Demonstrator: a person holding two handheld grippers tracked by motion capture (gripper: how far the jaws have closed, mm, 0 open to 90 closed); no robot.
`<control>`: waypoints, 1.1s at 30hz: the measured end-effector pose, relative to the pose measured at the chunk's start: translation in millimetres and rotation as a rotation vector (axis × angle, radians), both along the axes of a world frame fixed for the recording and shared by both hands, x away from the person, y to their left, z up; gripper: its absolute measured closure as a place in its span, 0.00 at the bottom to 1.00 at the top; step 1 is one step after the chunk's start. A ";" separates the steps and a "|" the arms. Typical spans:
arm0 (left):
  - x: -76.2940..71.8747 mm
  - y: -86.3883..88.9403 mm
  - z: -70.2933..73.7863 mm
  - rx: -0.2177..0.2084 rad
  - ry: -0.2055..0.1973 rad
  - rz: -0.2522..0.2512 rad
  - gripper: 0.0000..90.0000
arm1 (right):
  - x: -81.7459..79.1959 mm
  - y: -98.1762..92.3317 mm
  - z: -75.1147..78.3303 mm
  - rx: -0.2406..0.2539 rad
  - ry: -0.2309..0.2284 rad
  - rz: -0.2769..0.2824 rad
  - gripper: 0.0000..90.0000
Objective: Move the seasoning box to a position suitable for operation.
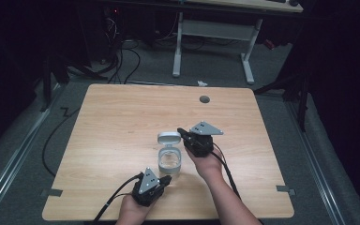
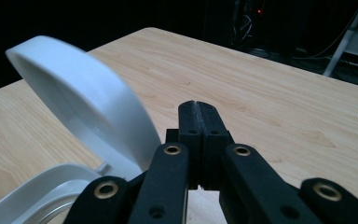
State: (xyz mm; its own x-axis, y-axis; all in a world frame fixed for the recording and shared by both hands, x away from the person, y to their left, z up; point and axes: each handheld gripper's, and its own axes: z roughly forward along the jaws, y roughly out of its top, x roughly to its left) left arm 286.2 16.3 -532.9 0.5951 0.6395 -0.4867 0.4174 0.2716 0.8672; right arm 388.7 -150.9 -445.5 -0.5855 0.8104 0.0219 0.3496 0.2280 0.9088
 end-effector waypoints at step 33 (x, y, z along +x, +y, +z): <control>24.6 100.5 16.7 0.033 -0.005 0.171 0.84 | -42.6 -71.1 -34.5 0.025 0.039 -0.102 0.93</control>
